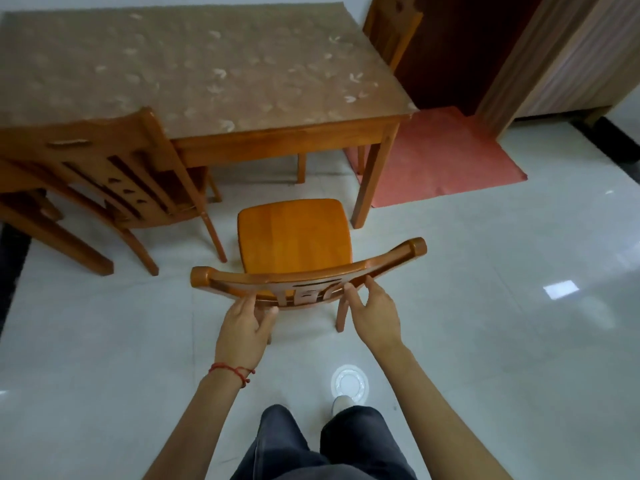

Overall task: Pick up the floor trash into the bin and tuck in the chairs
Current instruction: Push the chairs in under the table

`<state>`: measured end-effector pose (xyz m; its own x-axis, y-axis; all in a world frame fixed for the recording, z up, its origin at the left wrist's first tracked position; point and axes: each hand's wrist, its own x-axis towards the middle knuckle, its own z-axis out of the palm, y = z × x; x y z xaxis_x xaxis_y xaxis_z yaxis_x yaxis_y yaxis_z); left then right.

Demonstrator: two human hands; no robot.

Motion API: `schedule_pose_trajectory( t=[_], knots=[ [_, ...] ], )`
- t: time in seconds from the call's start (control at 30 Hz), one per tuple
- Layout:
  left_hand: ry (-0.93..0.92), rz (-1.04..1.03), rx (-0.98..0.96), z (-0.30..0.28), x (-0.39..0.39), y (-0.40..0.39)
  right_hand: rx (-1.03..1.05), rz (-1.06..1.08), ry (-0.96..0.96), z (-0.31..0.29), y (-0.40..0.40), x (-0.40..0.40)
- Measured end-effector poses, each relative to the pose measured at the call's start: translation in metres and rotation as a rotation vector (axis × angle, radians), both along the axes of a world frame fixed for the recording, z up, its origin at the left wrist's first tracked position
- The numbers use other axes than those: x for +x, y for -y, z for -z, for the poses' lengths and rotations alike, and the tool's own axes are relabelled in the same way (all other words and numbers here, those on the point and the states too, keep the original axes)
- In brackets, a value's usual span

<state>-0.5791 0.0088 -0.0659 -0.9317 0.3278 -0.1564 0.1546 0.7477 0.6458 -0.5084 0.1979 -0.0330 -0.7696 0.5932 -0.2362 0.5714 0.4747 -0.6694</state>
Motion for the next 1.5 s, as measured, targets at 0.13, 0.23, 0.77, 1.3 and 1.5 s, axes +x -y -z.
schedule_pose_trajectory(
  t=[0.13,0.23,0.77,1.3,1.5],
  knots=[
    [0.250,-0.335,0.238,-0.013,-0.002,-0.034,-0.312,0.171,-0.034,0.013,-0.027,-0.024],
    [0.294,-0.468,0.351,-0.005,-0.009,-0.050,-0.444,0.290,-0.051,0.025,-0.042,-0.040],
    [0.268,-0.849,0.568,-0.002,-0.026,-0.074,-0.498,0.363,-0.157,0.043,-0.065,-0.055],
    [0.189,-0.886,0.552,0.000,-0.108,-0.103,-0.505,0.282,-0.175,0.045,-0.097,-0.144],
    [0.197,-0.930,0.637,-0.001,-0.163,-0.111,-0.523,0.274,-0.189,0.048,-0.104,-0.201]
  ],
)
